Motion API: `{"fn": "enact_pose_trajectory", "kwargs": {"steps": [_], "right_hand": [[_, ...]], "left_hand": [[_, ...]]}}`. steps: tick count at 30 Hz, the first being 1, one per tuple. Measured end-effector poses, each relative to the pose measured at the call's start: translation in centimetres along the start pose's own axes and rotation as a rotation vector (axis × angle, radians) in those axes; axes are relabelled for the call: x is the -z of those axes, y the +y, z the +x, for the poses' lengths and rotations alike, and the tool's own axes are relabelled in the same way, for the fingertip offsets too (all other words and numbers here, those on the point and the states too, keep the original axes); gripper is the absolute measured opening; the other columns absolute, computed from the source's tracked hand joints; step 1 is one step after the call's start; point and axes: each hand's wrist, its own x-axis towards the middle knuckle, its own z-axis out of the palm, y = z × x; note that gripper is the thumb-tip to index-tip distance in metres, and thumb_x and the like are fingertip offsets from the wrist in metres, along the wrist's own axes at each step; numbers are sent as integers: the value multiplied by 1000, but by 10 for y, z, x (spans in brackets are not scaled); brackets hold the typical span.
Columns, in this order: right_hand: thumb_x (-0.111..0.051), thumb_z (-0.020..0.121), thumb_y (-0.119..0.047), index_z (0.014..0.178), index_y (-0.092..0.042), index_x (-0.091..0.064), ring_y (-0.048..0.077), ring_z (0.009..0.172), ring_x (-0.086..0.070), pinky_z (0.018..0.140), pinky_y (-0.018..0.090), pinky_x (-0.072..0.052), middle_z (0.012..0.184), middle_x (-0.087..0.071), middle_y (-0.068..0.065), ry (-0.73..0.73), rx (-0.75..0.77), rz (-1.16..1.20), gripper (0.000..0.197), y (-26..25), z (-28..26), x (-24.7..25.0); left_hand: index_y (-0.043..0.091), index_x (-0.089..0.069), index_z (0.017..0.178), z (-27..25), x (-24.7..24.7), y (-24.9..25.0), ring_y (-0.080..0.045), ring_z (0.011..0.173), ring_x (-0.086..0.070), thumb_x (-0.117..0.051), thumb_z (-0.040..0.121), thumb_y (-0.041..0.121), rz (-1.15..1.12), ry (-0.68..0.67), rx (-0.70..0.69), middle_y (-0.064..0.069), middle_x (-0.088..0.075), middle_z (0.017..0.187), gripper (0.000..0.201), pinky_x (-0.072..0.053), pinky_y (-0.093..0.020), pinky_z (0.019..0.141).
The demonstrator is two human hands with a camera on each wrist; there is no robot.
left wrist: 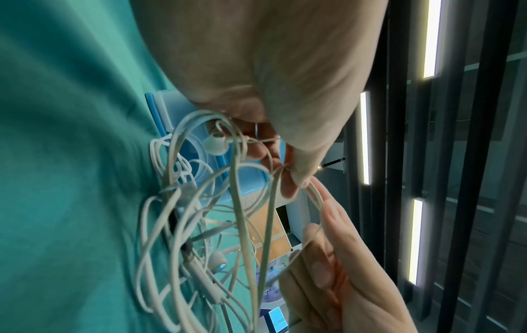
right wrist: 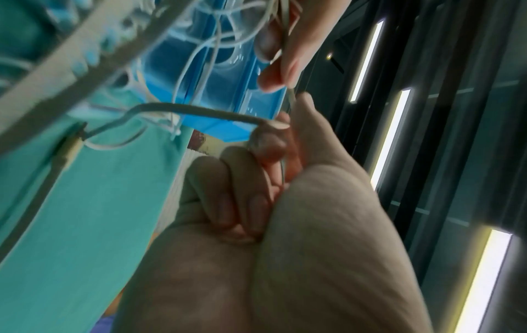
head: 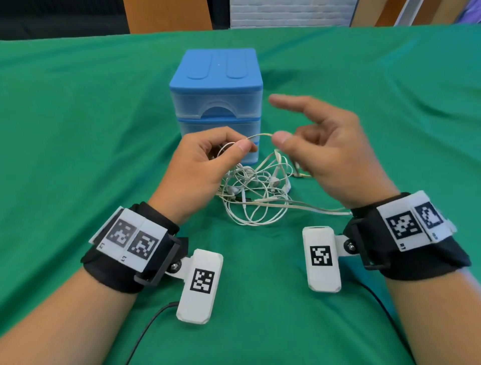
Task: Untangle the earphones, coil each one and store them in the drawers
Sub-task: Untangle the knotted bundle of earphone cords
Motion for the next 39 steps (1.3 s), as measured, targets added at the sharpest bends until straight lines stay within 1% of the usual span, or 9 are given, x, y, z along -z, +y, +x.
{"fn": "enact_pose_trajectory", "kwargs": {"steps": [3,5,9,13,17,23,27,33,39], "right_hand": [[-69,93,-21,106,-17,-75,17,51,-27,50,29,-22,53,-36,11,-128,17,-96,15,2,-1,-10],[-67,95,-20,91,-12,-76,16,52,-27,49,29,-21,54,-40,16,-56,15,-114,13,5,1,-7],[-64,94,-19,78,-11,-71,11,45,-25,46,25,-19,45,-37,-11,236,-27,-44,19,13,4,3],[-62,92,-21,82,-15,-72,12,42,-27,45,22,-20,44,-39,-9,612,-141,128,16,19,9,21],[-63,92,-14,111,-13,-69,12,42,-35,42,19,-26,45,-47,-9,730,-151,245,20,17,10,27],[-64,95,-11,125,-13,-64,5,35,-37,40,16,-30,51,-52,8,150,-35,143,30,-4,0,3],[-66,95,-20,96,-10,-74,14,45,-38,48,26,-31,50,-49,6,-142,-120,-99,12,7,-3,-14],[-64,93,-17,80,1,-66,14,44,-29,43,21,-23,51,-40,6,275,-105,50,22,15,5,5],[-60,95,-13,72,-12,-62,11,39,-25,41,20,-20,49,-38,-1,644,-146,248,23,17,9,25]], "left_hand": [[12,-76,92,1,0,-1,-26,72,-44,-66,97,24,-13,-23,-23,-33,-62,81,16,-36,-49,64],[10,-76,91,0,-1,-1,-23,72,-46,-67,96,22,-11,-30,-19,-31,-64,83,15,-36,-41,65],[13,-72,85,0,0,-2,-14,69,-45,-65,96,20,7,-39,20,-7,-62,74,15,-36,-28,65],[10,-72,86,1,1,-4,-12,68,-45,-63,97,16,13,7,57,5,-58,70,15,-38,-24,64],[15,-76,90,1,1,-3,-13,72,-46,-64,97,16,-3,32,69,1,-62,74,15,-39,-27,67],[19,-79,97,0,1,0,-20,72,-42,-66,98,20,-23,-3,36,-26,-64,79,14,-32,-31,68],[17,-79,94,1,0,-2,-24,74,-48,-68,95,25,-11,-46,9,-33,-65,86,13,-37,-38,71],[14,-76,85,0,1,-2,-15,73,-52,-67,95,17,26,-26,53,-20,-71,84,14,-41,-29,70],[16,-73,78,0,0,-2,-9,68,-50,-66,90,21,55,-53,100,-7,-66,72,14,-40,-24,65]]}}
